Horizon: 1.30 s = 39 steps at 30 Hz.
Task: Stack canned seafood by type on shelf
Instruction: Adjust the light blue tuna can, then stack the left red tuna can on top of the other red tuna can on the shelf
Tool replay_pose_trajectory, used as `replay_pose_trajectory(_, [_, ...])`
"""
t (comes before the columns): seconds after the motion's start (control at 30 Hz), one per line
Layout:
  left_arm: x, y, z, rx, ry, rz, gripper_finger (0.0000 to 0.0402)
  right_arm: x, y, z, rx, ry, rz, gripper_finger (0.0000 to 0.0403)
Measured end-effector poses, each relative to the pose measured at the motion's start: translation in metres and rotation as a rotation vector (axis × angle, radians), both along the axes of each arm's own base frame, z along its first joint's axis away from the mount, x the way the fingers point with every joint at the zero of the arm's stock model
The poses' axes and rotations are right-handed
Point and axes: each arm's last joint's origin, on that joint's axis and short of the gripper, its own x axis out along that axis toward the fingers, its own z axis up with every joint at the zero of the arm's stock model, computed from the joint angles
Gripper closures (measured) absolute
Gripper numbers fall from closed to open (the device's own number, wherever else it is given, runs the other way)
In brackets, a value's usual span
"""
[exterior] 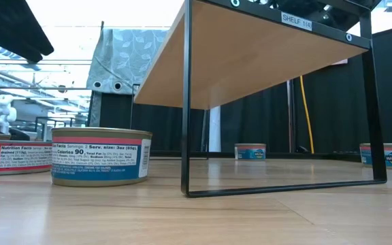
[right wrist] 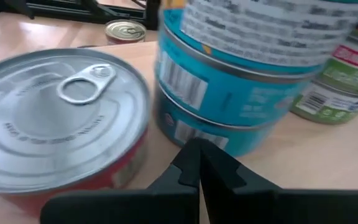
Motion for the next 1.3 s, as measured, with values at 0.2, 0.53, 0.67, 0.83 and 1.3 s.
replay_pose_trajectory(0.2, [-0.001,0.0,-0.007,-0.027,0.008,0.005,0.0112,-0.002,-0.003,0.001,-0.008,0.01,-0.01,0.0402])
replay_pose_trajectory(0.53, [-0.004,-0.006,-0.013,-0.169,0.118,0.032,0.0149,-0.046,0.0,0.038,0.056,0.034,-0.042,0.0402])
replay_pose_trajectory(0.67, [-0.005,-0.007,-0.015,-0.25,0.205,0.06,0.0225,-0.075,0.007,0.053,0.128,0.052,-0.051,0.0402])
replay_pose_trajectory(0.83, [-0.001,0.002,-0.021,-0.274,0.268,0.11,0.0345,-0.101,0.02,0.071,0.177,-0.008,-0.003,0.0402])
replay_pose_trajectory(1.3, [0.009,0.037,-0.035,-0.581,0.348,0.141,0.04,-0.122,0.031,0.083,0.174,-0.05,0.078,0.0402])
